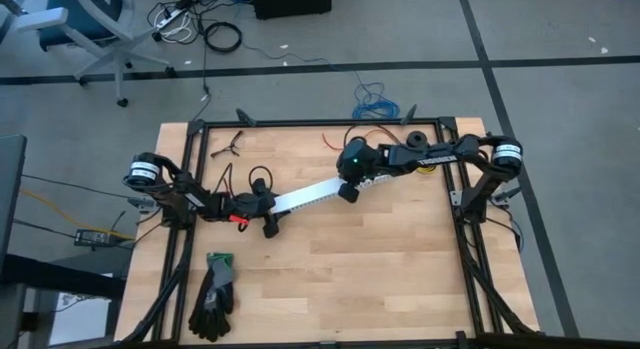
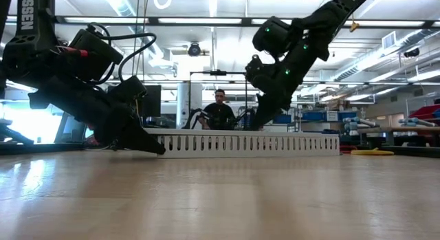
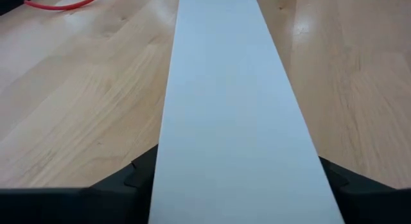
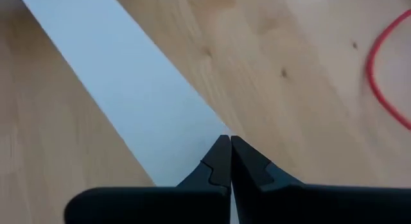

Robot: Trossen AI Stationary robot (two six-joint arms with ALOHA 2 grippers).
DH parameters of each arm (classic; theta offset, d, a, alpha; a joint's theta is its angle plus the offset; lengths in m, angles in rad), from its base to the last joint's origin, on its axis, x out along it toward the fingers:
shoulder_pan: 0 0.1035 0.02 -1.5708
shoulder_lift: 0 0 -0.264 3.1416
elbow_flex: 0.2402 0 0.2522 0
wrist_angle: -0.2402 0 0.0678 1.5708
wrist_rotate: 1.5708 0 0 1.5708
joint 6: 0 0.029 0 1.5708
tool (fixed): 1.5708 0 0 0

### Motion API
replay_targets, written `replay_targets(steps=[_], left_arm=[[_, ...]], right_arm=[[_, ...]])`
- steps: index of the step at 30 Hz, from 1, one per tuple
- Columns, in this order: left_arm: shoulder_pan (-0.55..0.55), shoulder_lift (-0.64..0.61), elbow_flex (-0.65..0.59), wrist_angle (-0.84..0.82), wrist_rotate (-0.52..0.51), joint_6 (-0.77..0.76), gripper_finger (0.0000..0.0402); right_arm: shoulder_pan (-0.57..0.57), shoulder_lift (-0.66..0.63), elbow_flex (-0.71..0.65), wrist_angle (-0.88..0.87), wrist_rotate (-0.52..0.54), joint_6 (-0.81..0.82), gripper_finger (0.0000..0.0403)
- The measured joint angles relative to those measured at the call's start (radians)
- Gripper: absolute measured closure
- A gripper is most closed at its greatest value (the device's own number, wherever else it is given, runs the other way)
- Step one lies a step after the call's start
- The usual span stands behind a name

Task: Ziptie cables
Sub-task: Close the cable duct

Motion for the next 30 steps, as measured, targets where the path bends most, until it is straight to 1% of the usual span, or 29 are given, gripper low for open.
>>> replay_targets(steps=[5,9,19,23,30], left_arm=[[0.0,0.0,0.0,-0.002,-0.002,0.002,0.0158],[0.0,0.0,0.0,-0.003,-0.004,0.002,0.0158],[0.0,0.0,0.0,-0.007,-0.003,0.0,0.0158],[0.0,0.001,0.0,-0.008,-0.002,-0.001,0.0158],[0.0,0.001,0.0,-0.01,-0.002,-0.017,0.0158]], right_arm=[[-0.002,-0.028,0.0,0.025,0.007,-0.015,0.0403],[-0.004,-0.018,0.0,0.017,-0.033,-0.023,0.0403],[-0.026,-0.019,0.005,-0.176,-0.008,-0.011,0.0403],[-0.028,-0.025,0.007,-0.249,0.048,-0.01,0.0403],[-0.042,-0.029,0.007,-0.334,0.073,-0.008,0.0403]])
